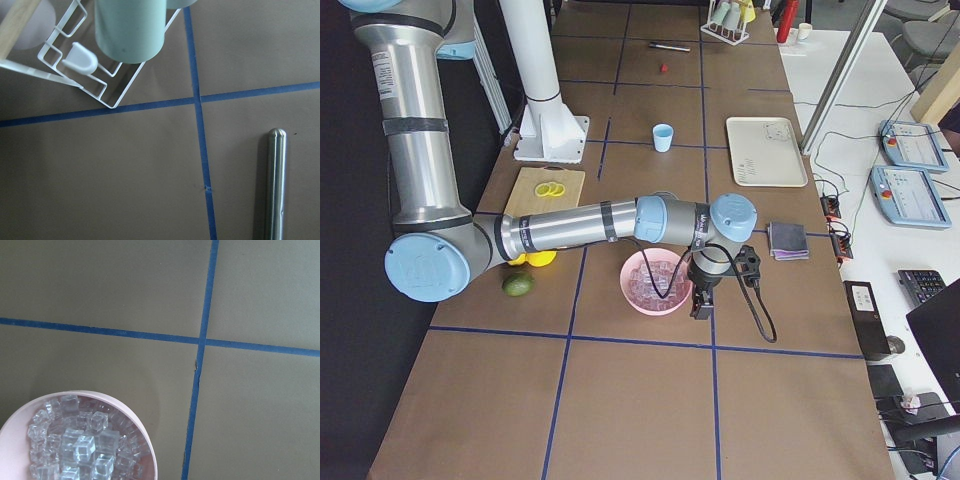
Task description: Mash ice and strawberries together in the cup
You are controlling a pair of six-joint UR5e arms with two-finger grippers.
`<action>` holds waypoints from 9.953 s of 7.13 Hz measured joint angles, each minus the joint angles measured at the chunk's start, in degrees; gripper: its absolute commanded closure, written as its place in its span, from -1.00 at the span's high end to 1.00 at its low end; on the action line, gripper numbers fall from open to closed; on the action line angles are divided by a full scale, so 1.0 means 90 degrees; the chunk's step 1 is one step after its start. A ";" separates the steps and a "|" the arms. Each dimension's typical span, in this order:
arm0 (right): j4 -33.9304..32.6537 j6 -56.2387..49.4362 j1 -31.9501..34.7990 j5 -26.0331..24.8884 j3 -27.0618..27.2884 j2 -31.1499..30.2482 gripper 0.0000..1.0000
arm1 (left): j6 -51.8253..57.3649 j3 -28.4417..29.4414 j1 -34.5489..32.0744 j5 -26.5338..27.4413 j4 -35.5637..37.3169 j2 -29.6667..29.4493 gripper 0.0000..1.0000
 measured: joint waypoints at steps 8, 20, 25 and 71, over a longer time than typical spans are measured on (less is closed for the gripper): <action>0.0606 0.1026 -0.0391 0.0011 0.0722 -0.0498 0.97 | -0.0120 -0.0184 0.0026 0.0012 -0.0142 0.0109 1.00; 0.4088 0.6827 -0.2861 -0.0624 0.1144 -0.1969 0.76 | -0.0120 -0.0183 0.0033 0.0000 -0.0153 0.0114 1.00; 0.4089 0.6831 -0.2953 -0.0637 0.0866 -0.1796 -0.50 | -0.0120 -0.0247 0.0027 -0.0014 -0.0152 0.0110 1.00; 0.3504 0.2849 -0.2673 -0.1210 0.0728 -0.1554 0.81 | -0.0091 -0.0405 0.0046 -0.0034 -0.0163 0.0377 1.00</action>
